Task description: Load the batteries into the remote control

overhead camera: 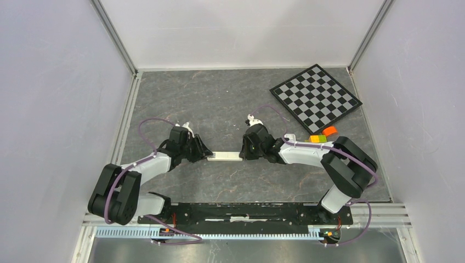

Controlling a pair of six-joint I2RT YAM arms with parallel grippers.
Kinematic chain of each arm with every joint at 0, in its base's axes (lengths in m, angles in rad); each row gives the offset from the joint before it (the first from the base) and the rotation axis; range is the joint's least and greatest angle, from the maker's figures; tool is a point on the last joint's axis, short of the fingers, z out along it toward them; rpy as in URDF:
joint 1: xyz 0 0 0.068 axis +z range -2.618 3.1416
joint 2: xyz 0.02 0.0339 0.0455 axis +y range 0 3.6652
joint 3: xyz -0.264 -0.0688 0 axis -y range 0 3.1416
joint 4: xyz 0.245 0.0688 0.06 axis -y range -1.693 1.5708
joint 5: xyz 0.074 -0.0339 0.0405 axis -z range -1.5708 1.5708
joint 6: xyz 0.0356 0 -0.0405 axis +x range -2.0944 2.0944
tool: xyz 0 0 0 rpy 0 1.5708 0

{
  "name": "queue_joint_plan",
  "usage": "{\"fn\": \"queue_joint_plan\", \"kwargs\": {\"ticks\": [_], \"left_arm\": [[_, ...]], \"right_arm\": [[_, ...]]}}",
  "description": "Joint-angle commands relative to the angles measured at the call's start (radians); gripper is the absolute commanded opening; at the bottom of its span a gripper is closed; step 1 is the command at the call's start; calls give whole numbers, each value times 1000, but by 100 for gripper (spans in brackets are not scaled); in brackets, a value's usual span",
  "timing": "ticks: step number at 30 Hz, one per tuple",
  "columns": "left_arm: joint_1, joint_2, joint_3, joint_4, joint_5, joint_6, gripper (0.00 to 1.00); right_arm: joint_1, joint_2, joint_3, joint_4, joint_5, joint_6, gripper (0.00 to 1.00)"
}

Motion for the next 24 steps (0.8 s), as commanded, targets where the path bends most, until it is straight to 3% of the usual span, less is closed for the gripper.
{"fn": "queue_joint_plan", "kwargs": {"ticks": [1,10,13,16,18,21,24], "left_arm": [[0,17,-19,55,46,-22,38],[-3,45,-49,147,118,-51,30],[-4,39,-44,148,106,-61,30],[-4,8,-24,113,66,-63,38],[-3,-19,8,55,18,-53,46],[-2,-70,53,-26,-85,-41,61],[-1,-128,112,-164,-201,-30,79]], "right_arm": [[15,35,6,-7,-20,25,18],[67,84,11,54,-81,65,12],[81,83,25,38,-54,44,12],[73,30,23,18,39,-11,14],[55,-7,30,-20,100,-75,22],[7,-84,-7,-7,119,-161,45],[-31,-153,-49,109,-6,-343,62]]}}
